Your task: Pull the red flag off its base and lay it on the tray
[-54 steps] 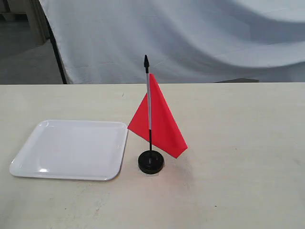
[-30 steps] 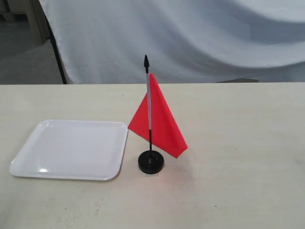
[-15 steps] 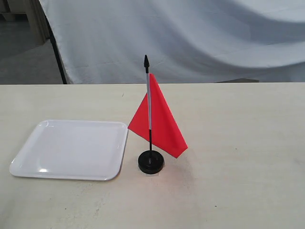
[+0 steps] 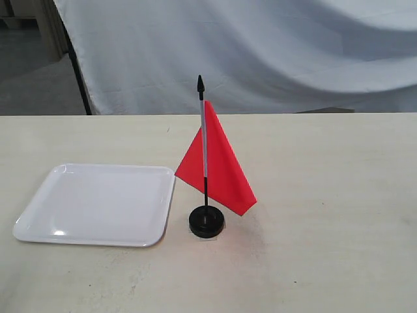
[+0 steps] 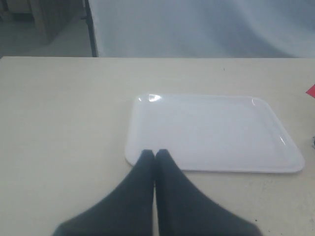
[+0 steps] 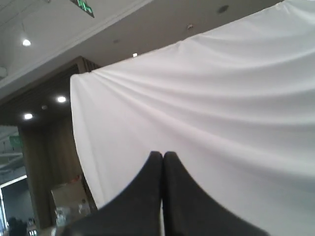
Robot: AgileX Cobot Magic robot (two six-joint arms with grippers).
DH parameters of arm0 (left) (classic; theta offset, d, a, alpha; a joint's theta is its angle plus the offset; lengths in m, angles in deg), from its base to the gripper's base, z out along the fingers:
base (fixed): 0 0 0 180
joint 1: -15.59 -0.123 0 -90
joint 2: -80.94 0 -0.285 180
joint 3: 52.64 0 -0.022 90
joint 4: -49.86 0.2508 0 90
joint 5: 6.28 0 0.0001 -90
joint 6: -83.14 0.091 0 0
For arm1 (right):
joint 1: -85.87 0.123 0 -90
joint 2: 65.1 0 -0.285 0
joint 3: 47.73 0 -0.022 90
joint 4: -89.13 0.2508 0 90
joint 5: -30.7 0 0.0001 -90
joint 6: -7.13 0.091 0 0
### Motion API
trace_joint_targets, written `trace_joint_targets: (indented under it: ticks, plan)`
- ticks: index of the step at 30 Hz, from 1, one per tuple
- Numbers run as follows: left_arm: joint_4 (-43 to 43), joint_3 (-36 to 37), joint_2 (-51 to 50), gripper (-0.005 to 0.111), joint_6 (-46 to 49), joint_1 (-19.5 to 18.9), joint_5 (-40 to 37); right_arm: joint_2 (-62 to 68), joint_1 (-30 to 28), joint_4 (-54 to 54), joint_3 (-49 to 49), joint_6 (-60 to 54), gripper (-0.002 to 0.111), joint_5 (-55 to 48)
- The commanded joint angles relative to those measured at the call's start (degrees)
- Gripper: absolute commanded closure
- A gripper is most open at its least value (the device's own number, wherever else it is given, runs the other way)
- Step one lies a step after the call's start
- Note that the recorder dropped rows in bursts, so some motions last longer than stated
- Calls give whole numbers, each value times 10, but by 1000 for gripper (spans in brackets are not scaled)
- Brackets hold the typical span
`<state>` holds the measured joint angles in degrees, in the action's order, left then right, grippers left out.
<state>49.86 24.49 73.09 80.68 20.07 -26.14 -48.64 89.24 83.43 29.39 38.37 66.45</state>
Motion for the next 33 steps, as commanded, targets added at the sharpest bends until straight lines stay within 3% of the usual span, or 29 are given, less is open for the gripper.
trace_joint_targets:
  ticks: [1,9,15,20,23,29,33]
  plan:
    - [0,1,1,107,1,4,2,126,2,-21,1,-64,109,45]
    - [0,1,1,107,1,4,2,428,2,-78,1,-88,109,209]
    - [0,1,1,107,1,4,2,659,2,-318,-85,-14,109,241]
    - [0,1,1,107,1,4,2,784,7,-450,-153,60,109,318]
    - [0,1,1,107,1,4,2,828,51,-463,-178,53,109,289]
    - [0,1,1,107,1,4,2,854,206,-402,-226,0,109,144]
    - [0,1,1,107,1,4,2,854,251,-386,-256,-18,105,58]
